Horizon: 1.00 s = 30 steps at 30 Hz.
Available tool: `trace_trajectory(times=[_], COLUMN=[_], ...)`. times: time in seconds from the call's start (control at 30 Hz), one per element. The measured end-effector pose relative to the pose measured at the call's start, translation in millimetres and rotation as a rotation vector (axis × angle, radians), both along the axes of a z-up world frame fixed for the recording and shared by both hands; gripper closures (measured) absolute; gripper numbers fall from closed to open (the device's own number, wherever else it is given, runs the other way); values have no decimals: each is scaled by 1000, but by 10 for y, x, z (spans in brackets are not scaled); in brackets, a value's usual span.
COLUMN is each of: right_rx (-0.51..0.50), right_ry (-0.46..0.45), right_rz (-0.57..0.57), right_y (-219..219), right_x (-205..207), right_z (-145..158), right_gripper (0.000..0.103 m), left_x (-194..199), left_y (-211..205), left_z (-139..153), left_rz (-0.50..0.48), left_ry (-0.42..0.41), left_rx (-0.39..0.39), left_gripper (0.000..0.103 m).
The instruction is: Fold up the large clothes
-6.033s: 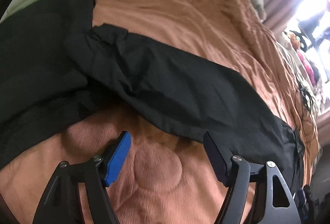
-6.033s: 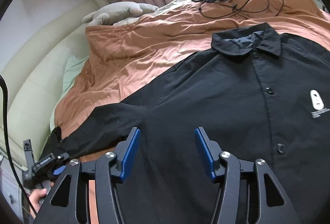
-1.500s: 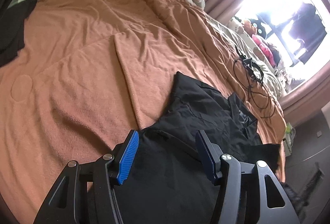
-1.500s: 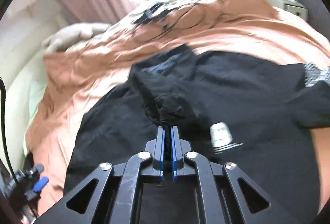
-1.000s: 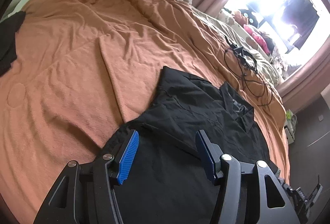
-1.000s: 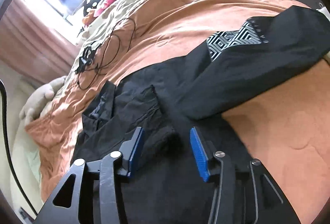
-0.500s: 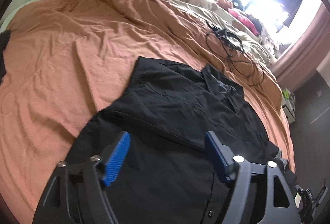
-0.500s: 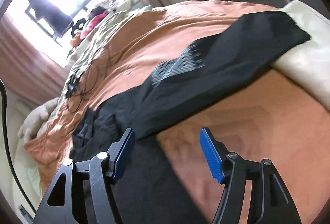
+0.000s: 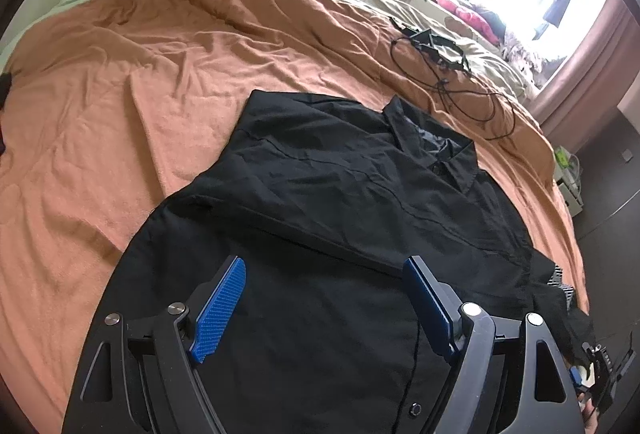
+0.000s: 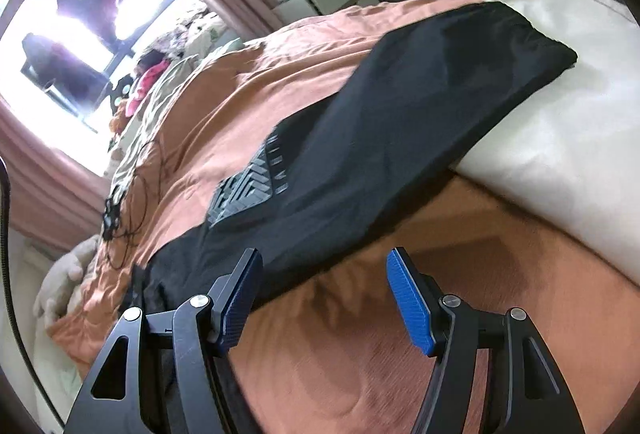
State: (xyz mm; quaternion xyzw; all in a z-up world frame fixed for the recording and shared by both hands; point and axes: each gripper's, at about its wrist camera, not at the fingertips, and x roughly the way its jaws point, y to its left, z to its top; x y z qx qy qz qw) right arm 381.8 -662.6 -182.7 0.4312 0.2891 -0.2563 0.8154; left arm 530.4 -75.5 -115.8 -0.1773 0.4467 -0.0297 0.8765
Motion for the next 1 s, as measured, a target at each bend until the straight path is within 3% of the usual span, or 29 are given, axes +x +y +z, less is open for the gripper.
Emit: trace_trajectory(times=[0.2,0.23,0.27,0.33,0.53,0.67,1.0], right_rx=[42,48,55,98,14,-26,-70], right_ry=[-65,-77,-91,-162,-303,-363,-505], right_rz=[-67,-71,-72,-43,-53,1,173], right_y=[-258,-286,-304,-317,-98,149,967], right_x=[48,67,78,104,26,41,240], right_z=[-241,-287,-319,-350,142,495,1104], right_gripper=[40,52,76,96,98,98,98], left_x=[7,7,8,3,-38,-69,-103], left_y=[-30,-42,-52,-63,12,65,166], left_z=[-39,-41,-42,-34,20,109,183], left_rz=[4,1,-5,-9,5,27,13], left_ry=[-4,-6,-8,-12,-27,-54,-65], left_rx=[7,9,12,14,-17,17,-27], left_gripper=[21,21,21,21,21,21,21])
